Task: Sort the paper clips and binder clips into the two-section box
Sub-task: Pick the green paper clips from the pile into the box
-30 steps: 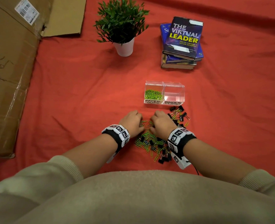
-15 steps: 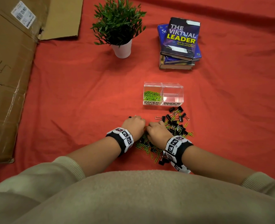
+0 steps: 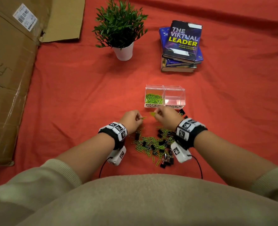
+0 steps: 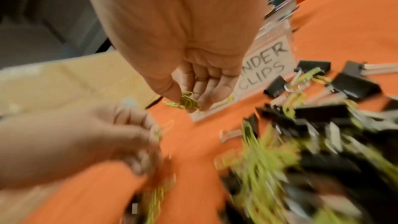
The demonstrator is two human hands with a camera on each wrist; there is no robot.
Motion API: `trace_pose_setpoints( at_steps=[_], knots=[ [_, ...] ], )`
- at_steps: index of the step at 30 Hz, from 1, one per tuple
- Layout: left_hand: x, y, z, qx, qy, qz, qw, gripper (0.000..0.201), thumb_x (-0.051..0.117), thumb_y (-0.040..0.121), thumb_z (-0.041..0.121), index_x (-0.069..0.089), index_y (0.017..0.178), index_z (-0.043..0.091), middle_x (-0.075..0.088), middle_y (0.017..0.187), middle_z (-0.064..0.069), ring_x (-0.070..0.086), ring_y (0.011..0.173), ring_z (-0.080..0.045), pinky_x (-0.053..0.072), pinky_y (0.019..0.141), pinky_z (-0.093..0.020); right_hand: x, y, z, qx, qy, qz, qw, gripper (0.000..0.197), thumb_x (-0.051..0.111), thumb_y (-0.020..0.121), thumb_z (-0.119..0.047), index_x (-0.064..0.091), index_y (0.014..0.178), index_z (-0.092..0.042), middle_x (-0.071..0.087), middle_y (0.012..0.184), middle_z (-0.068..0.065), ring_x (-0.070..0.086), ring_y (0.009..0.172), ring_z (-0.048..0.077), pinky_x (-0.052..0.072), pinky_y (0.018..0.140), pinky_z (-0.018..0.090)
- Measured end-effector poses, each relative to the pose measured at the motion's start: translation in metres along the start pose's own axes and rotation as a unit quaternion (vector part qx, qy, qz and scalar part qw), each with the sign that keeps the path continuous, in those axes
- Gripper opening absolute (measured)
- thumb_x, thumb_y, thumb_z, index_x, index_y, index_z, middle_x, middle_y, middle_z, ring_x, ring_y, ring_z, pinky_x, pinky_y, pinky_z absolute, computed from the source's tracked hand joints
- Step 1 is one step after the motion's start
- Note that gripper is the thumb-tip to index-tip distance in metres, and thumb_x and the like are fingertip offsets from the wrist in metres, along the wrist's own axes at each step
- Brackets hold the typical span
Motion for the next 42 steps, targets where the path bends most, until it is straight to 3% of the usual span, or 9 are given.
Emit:
trace_pose_setpoints(
  at_steps=[4, 8, 13, 17, 23, 26, 30, 36, 42],
  knots=[
    [-0.007, 0.008, 0.004, -0.008, -0.094, 0.010, 0.995, 0.009, 0.060, 0.088, 0.010, 0.057, 0.084, 0.017, 0.063, 0.080, -0.007, 0.055, 0.069, -0.020, 0.050, 0.066, -0.036, -0.039, 0.030, -0.015, 0.011, 0.036, 0.077, 0.996, 0.014, 0.051, 0.093, -0.018, 0.060, 0.090, -0.007, 0.063, 0.080, 0.006, 0.057, 0.068, 0.017, 0.046, 0.057, 0.025],
    [-0.017, 0.017, 0.018, -0.008, -0.133, 0.035, 0.990, 0.014, 0.059, 0.088, 0.007, 0.055, 0.083, 0.019, 0.057, 0.072, -0.001, 0.051, 0.062, -0.016, 0.045, 0.060, -0.028, -0.046, 0.054, -0.020, 0.029, -0.061, 0.091, 0.994, 0.020, 0.050, 0.091, -0.013, 0.063, 0.092, 0.002, 0.067, 0.088, 0.020, 0.061, 0.079, 0.030, 0.046, 0.067, 0.033],
    [-0.033, 0.036, 0.040, 0.035, -0.038, 0.084, 0.995, 0.010, 0.058, 0.089, 0.012, 0.063, 0.096, 0.008, 0.061, 0.080, -0.006, 0.054, 0.073, -0.020, 0.043, 0.068, -0.028, -0.037, 0.054, -0.015, -0.014, -0.138, 0.096, 0.986, 0.028, 0.049, 0.091, -0.012, 0.063, 0.112, 0.001, 0.056, 0.119, 0.021, 0.058, 0.103, 0.036, 0.048, 0.091, 0.039],
    [-0.041, 0.050, 0.058, 0.052, 0.042, 0.093, 0.993, 0.016, 0.053, 0.090, 0.012, 0.064, 0.101, 0.008, 0.067, 0.095, -0.012, 0.060, 0.085, -0.027, 0.044, 0.072, -0.029, -0.028, 0.024, -0.001, -0.058, -0.112, 0.145, 0.981, 0.021, 0.049, 0.090, -0.009, 0.066, 0.101, -0.001, 0.059, 0.109, 0.016, 0.061, 0.091, 0.031, 0.050, 0.081, 0.036],
    [-0.029, 0.049, 0.061, 0.105, 0.117, 0.072, 0.985, 0.025, 0.057, 0.089, 0.019, 0.062, 0.113, 0.015, 0.057, 0.112, -0.009, 0.055, 0.105, -0.025, 0.047, 0.090, -0.036, 0.022, -0.014, 0.023, -0.067, -0.181, -0.025, 0.981, 0.023, 0.049, 0.089, -0.016, 0.066, 0.102, -0.009, 0.055, 0.105, 0.009, 0.054, 0.104, 0.026, 0.050, 0.086, 0.039],
    [-0.025, 0.032, 0.046, 0.123, 0.097, 0.110, 0.982, 0.018, 0.058, 0.084, 0.016, 0.063, 0.101, 0.015, 0.052, 0.103, -0.008, 0.055, 0.096, -0.024, 0.048, 0.085, -0.036, 0.034, -0.021, 0.024, -0.069, -0.156, -0.028, 0.985, 0.022, 0.051, 0.088, -0.018, 0.065, 0.103, -0.010, 0.053, 0.105, 0.009, 0.051, 0.109, 0.028, 0.051, 0.086, 0.044],
    [-0.020, 0.001, 0.010, 0.094, 0.136, -0.003, 0.986, 0.009, 0.058, 0.081, 0.013, 0.064, 0.086, 0.017, 0.059, 0.090, -0.001, 0.060, 0.086, -0.020, 0.051, 0.080, -0.035, 0.048, -0.022, 0.010, -0.124, -0.157, -0.036, 0.979, 0.022, 0.053, 0.089, -0.020, 0.066, 0.105, -0.013, 0.054, 0.101, 0.007, 0.049, 0.107, 0.024, 0.048, 0.090, 0.041],
    [-0.009, -0.031, -0.029, 0.057, 0.170, -0.050, 0.983, 0.026, 0.068, 0.078, 0.029, 0.059, 0.098, 0.015, 0.056, 0.101, -0.004, 0.056, 0.092, -0.022, 0.046, 0.082, -0.032, 0.061, -0.018, -0.005, -0.136, -0.178, -0.072, 0.972, 0.025, 0.061, 0.086, -0.032, 0.058, 0.103, -0.014, 0.056, 0.106, 0.005, 0.048, 0.109, 0.021, 0.046, 0.089, 0.037],
    [0.000, -0.032, -0.039, 0.046, 0.176, -0.043, 0.982, 0.027, 0.060, 0.085, 0.014, 0.058, 0.111, 0.008, 0.052, 0.113, -0.012, 0.054, 0.108, -0.029, 0.045, 0.092, -0.037, 0.073, -0.012, -0.020, -0.141, -0.189, -0.056, 0.970, 0.035, 0.063, 0.085, -0.031, 0.055, 0.110, -0.007, 0.055, 0.114, 0.012, 0.047, 0.114, 0.026, 0.041, 0.094, 0.035]
  ],
)
Point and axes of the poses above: each hand's wrist, its own y-axis towards the middle knuckle, its own x-axis out of the palm, z = x × y, the point moved 1 cm from there along y, towards the middle knuckle
